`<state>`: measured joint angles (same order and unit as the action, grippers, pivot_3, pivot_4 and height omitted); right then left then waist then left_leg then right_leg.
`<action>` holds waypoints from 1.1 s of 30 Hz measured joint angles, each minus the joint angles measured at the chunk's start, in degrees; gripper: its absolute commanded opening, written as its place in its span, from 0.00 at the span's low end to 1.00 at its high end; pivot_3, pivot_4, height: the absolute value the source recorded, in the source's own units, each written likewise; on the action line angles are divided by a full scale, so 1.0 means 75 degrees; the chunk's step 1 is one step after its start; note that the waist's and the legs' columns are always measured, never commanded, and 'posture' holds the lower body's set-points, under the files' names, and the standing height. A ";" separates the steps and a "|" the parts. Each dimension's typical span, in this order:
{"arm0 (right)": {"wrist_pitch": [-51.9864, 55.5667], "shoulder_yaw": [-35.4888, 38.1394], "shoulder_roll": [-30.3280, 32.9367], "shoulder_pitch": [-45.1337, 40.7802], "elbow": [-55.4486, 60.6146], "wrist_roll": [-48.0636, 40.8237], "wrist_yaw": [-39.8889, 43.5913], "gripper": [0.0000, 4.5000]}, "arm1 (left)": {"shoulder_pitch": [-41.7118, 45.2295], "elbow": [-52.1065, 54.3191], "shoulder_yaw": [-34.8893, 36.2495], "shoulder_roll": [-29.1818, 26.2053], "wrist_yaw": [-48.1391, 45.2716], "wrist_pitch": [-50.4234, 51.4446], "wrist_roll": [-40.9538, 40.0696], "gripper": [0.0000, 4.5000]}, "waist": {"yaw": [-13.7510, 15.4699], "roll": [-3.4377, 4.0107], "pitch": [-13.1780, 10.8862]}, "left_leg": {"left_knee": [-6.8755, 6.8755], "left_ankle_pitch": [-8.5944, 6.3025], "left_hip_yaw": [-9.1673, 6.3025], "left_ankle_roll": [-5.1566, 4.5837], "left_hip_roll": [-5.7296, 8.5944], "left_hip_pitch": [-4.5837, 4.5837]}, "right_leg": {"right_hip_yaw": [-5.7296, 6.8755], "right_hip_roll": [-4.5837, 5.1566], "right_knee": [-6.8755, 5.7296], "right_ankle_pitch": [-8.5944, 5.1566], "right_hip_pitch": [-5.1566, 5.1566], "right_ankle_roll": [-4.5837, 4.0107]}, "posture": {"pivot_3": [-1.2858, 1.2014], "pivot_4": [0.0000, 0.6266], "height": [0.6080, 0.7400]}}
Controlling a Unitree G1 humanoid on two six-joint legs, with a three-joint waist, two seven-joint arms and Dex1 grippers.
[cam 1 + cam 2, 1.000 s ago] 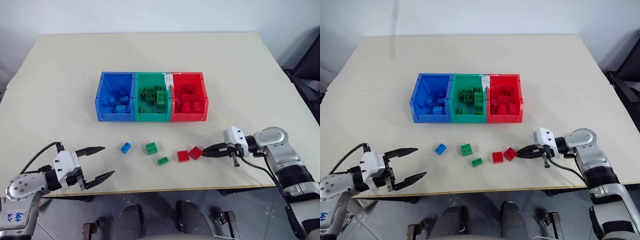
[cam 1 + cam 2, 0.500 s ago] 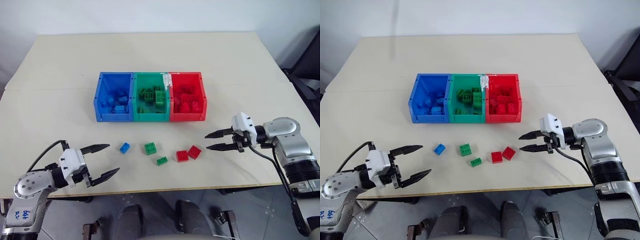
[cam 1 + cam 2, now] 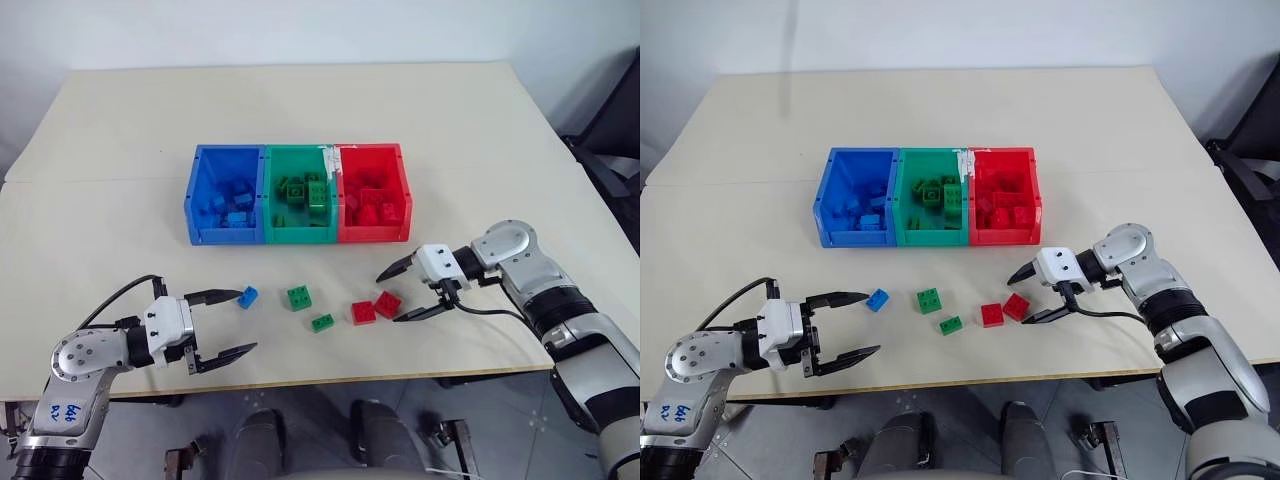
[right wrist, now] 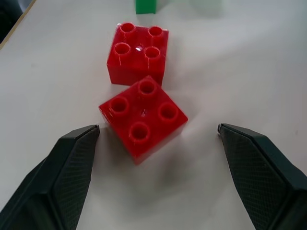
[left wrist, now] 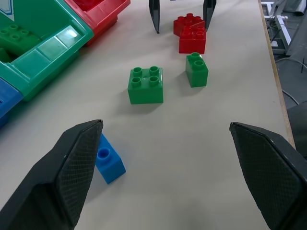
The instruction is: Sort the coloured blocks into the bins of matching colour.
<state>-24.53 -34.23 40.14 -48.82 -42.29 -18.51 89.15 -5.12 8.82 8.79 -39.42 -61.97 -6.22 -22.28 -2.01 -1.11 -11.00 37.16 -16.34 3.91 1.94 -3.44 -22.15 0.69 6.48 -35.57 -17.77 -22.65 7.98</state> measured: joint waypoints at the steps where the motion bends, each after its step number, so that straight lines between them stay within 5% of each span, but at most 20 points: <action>1: -0.0042 -0.0125 0.0007 -0.0018 -0.0003 -0.0093 0.0003 0.79 | 0.0000 0.0001 -0.0002 0.0000 0.0000 0.0002 0.0001 1.00 | 0.0001 0.0000 0.0000 | 0.0000 -0.0001 0.0000 0.0001 -0.0003 0.0000 | 0.0000 -0.0003 0.0000 -0.0001 0.0000 -0.0002 | 0.52 0.24 1.00; 8: -0.0027 -0.0469 0.0219 0.0118 0.0115 -0.0640 0.0011 0.31 | 0.0007 -0.0002 -0.0001 -0.0001 0.0034 0.0008 0.0018 1.00 | -0.0002 0.0000 0.0000 | 0.0007 -0.0004 0.0004 0.0008 -0.0019 0.0004 | 0.0001 -0.0012 -0.0004 -0.0003 0.0000 -0.0005 | 0.52 0.24 1.00; 21: 0.2658 0.2789 0.0387 0.0866 0.1480 -0.1434 -0.0856 0.31 | 0.0342 -0.0380 0.0111 0.0221 0.0688 -0.0019 0.0052 1.00 | 0.0029 0.0003 -0.0002 | 0.0002 -0.0012 0.0007 0.0012 -0.0023 -0.0001 | 0.0003 -0.0010 0.0003 -0.0004 -0.0006 -0.0009 | 0.52 0.24 1.00; 31: 0.2758 0.3688 -0.1317 -0.1470 -0.0546 0.0318 -0.4183 0.31 | 0.0342 -0.0343 0.0949 0.0344 0.1370 0.0267 -0.0211 1.00 | -0.0112 0.0008 -0.0005 | 0.0001 -0.0008 0.0064 0.0022 -0.0029 -0.0040 | 0.0010 0.0003 -0.0051 -0.0003 -0.0088 -0.0017 | 0.52 0.24 1.00; 33: 0.2778 0.3705 -0.1537 -0.1602 -0.1075 0.0626 -0.4413 0.47 | 0.0243 -0.0306 0.1055 0.0346 0.1408 0.0340 -0.0312 1.00 | -0.0116 0.0008 -0.0005 | 0.0005 -0.0005 0.0074 0.0027 -0.0025 -0.0067 | 0.0008 0.0008 -0.0051 -0.0002 -0.0109 -0.0015 | 0.52 0.24 1.00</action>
<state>-3.70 -6.45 28.61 -60.83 -50.35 -13.82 56.05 -3.30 6.53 16.70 -36.82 -51.41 -3.67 -24.62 -2.88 -1.05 -11.03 37.20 -16.38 4.46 2.14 -3.63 -22.65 0.75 6.54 -35.96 -17.79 -23.47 7.86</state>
